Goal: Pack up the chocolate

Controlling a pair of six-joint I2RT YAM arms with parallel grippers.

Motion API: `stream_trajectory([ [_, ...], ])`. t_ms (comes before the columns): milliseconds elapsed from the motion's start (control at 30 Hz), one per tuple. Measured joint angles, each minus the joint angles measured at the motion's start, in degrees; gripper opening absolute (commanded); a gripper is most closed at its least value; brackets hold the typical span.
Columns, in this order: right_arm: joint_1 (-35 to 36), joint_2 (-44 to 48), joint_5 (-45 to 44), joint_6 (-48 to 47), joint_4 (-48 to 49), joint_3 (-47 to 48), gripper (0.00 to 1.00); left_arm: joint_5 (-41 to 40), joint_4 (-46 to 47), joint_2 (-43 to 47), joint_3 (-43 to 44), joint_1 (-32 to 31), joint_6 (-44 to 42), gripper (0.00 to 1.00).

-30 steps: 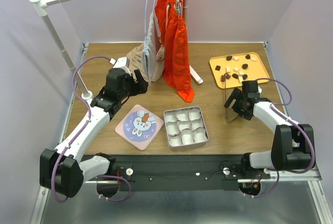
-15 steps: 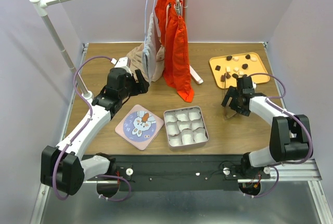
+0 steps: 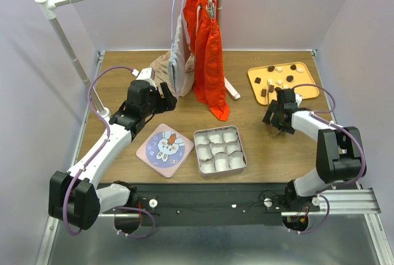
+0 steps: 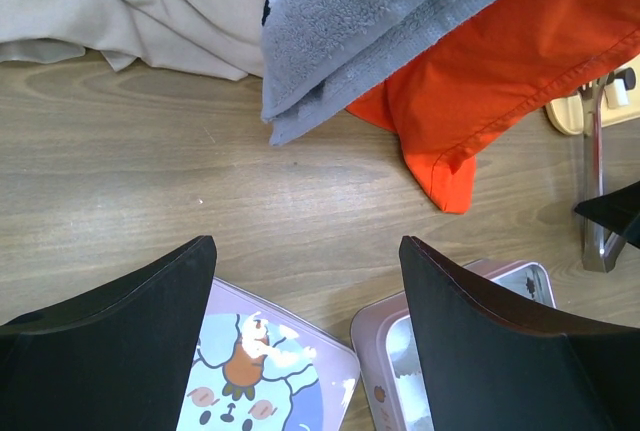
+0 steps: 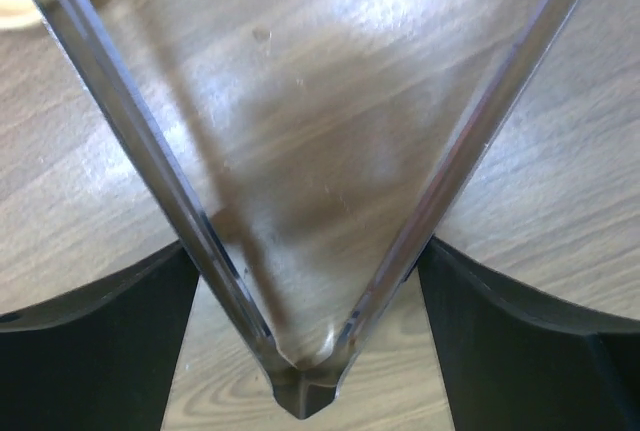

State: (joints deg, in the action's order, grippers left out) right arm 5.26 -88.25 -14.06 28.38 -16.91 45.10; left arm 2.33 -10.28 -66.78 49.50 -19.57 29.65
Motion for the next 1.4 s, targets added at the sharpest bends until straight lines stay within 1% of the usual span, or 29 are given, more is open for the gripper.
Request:
stream_trajectory([
  [67, 0.00, -0.20, -0.26, -0.24, 0.81, 0.00, 0.55, 0.00, 0.00, 0.00, 0.00, 0.02, 0.00, 0.84],
  [100, 0.00, -0.20, -0.07, 0.15, 1.09, 0.00, 0.46, 0.00, 0.02, 0.00, 0.00, 0.00, 0.00, 0.84],
  [167, 0.00, -0.17, -0.26, 0.63, 1.44, -0.20, 0.43, -0.02, 0.02, 0.00, 0.00, 0.00, -0.02, 0.84],
  [500, -0.07, 3.54, 0.00, 1.33, 1.81, -3.02, 0.43, 0.00, 0.04, 0.00, 0.00, 0.02, 0.00, 0.84],
  [833, -0.04, 4.76, 1.99, 1.18, 1.77, -3.63, 0.43, 0.00, 0.04, 0.00, 0.00, 0.00, -0.02, 0.84],
  [967, -0.04, 7.78, 3.30, 1.09, 0.72, -3.65, 0.43, 0.00, 0.04, 0.00, 0.00, 0.00, -0.02, 0.84],
  [1133, -0.04, 12.33, 5.18, 0.79, -3.76, -2.71, 0.43, -0.02, -0.17, 0.02, 0.70, 0.00, -0.26, 0.84],
  [1267, -0.04, 14.08, 6.21, 0.35, -9.53, -0.48, 0.44, -0.04, -0.28, 0.02, 1.99, 0.00, -1.16, 0.84],
  [1400, -0.04, 14.32, 8.17, -0.22, -17.49, 5.03, 0.49, 0.09, -0.66, 0.00, 3.96, 0.02, -2.29, 0.84],
])
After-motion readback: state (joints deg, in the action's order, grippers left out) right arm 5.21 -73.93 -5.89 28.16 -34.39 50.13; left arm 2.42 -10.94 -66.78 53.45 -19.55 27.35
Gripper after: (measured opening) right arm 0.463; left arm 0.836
